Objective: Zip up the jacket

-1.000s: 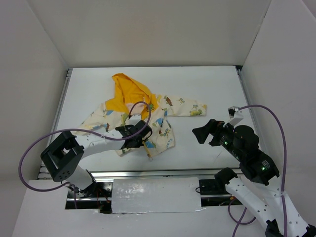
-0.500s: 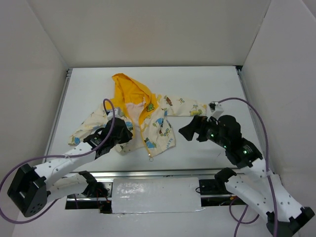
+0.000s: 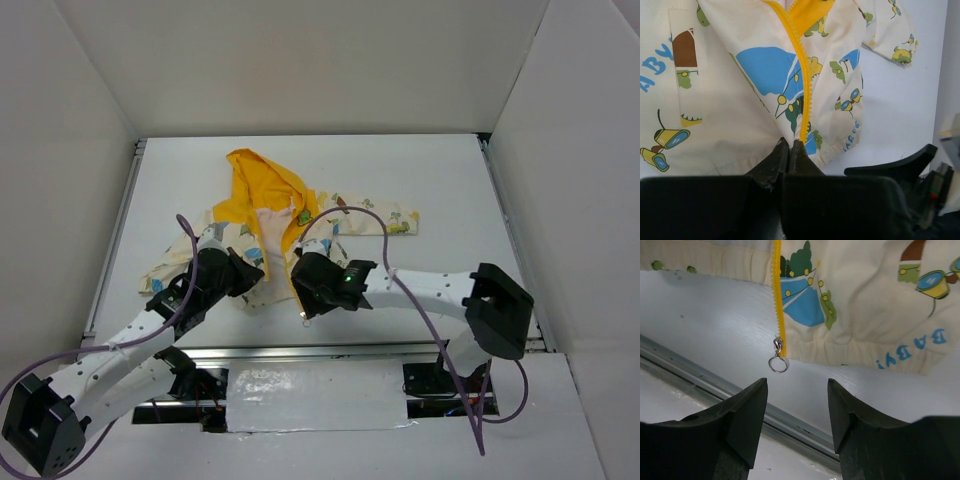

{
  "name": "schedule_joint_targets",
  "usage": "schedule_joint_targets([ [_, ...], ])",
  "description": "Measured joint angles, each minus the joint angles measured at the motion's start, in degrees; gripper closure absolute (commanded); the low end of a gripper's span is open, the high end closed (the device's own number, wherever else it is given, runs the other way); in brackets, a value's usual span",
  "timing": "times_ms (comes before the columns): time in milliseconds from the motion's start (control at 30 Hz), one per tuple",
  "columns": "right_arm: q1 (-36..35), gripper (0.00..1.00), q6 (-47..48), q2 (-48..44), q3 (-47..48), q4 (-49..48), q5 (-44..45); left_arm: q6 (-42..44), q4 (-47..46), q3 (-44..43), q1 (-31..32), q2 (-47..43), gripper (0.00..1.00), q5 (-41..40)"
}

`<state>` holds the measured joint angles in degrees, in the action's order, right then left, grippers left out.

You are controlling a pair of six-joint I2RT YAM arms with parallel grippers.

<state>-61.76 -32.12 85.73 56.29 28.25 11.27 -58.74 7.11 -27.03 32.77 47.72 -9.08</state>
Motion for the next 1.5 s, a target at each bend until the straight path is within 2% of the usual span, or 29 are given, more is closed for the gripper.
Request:
schedule_joint_targets([
  [200,-2.6,0.39,-0.9,9.2,3.9,0.0,3.8,0.1,1.0,0.2,-0.5,-0.4,1.0,0.4],
  [500,-2.6,0.4,-1.3,12.2,4.7,-0.3,6.2,0.3,1.4,0.4,-0.7,-0.5,1.0,0.7],
  [733,-2.6,0.46,-1.6,16.0,4.9,-2.3,6.2,0.3,1.5,1.2,-0.7,-0.5,1.0,0.9],
  [867,-2.6,0.58,-1.9,16.0,4.8,-3.0,5.9,0.3,1.4,1.2,-0.7,-0.5,1.0,0.9],
  [900,-2.6,0.72,-1.9,16.0,4.8,-3.3,5.8,0.3,1.4,1.2,-0.7,-0.5,1.0,0.9],
  [967,-2.6,0.83,-1.9,16.0,4.5,-4.3,5.4,0.3,1.5,1.2,-0.7,-0.5,1.0,0.9],
  [1000,-2.6,0.97,-2.1,16.0,4.4,-4.8,5.2,0.3,1.4,1.2,-0.7,-0.5,1.0,0.9],
  [1033,-2.6,1.0,-1.9,16.0,4.4,-5.1,5.0,0.3,1.5,1.2,-0.7,-0.5,1.0,0.9],
  [1300,-2.5,1.0,-3.9,14.8,4.4,-5.3,5.2,0.4,0.2,1.9,-0.7,-0.5,1.0,1.4],
  [1400,-1.9,1.0,-5.6,9.9,3.0,-6.8,5.5,0.3,-3.3,3.8,-0.8,-0.7,1.0,2.6],
  [1500,0.4,1.0,-7.8,0.0,-2.9,-15.4,4.0,0.2,-8.3,6.6,-0.8,-2.4,1.0,3.9],
])
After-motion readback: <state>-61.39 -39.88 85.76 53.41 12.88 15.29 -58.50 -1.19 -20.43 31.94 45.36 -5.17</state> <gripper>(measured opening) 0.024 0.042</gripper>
